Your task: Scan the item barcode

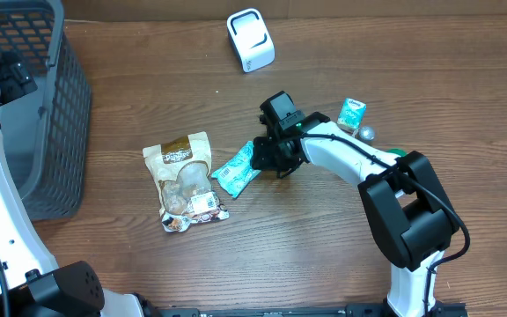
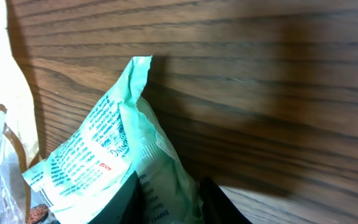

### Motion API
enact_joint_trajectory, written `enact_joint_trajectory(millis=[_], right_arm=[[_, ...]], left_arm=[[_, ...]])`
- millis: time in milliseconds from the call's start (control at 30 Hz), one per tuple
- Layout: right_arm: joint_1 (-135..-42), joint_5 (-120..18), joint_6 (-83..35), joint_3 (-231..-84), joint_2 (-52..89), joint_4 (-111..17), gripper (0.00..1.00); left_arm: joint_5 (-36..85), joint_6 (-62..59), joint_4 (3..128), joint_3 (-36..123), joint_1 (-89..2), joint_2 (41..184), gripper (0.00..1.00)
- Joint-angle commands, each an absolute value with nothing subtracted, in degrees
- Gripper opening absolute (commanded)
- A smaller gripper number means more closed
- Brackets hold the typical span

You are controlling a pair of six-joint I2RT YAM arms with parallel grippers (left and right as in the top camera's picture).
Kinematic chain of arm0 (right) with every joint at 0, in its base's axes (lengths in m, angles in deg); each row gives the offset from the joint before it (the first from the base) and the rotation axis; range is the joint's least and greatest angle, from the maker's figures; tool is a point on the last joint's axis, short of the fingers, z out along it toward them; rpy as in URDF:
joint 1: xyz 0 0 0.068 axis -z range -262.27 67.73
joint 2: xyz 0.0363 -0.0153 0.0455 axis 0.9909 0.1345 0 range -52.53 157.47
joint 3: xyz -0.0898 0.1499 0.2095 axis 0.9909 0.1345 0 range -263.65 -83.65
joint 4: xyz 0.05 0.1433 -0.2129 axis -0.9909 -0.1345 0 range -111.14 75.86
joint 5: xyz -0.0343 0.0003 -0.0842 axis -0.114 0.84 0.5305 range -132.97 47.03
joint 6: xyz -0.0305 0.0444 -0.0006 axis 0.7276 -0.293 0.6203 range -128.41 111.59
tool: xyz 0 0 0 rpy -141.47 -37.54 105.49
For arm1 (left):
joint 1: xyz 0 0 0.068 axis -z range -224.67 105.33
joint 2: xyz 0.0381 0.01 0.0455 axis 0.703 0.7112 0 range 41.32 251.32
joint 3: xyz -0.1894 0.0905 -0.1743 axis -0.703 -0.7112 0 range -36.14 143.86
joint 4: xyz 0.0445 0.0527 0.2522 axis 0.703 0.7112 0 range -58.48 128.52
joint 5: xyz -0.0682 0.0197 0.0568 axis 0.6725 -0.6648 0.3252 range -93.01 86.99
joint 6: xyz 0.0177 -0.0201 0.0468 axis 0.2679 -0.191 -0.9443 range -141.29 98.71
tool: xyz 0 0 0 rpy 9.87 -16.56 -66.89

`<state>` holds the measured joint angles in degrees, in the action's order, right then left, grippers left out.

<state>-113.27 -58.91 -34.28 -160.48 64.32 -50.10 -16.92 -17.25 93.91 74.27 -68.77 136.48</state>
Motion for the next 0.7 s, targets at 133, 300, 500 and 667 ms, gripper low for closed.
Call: enact_joint_trajectory(millis=[133,300,500,667], right_arm=[[-110.8,-56.1,-34.1,-160.4,61.4,-53.2,0.24],[-110.4,-56.0,-34.1,-160.4,61.4,-54.2,0.25],[-110.4,-56.0,-34.0,-160.4,61.4,-54.4,0.25],[-110.4,-56.1,-34.0,-160.4,61.4,-54.3,0.28]], left_arm=[[-16.5,-18.3,93.9,75.1,-68.5,136.5,0.99],[-16.5,-18.3,93.9,75.1,-68.5,136.5,1.0],[-16.5,-18.3,93.9,75.1,-68.5,136.5,1.0],[-16.5,-18.3,93.9,75.1,-68.5,136.5,1.0]])
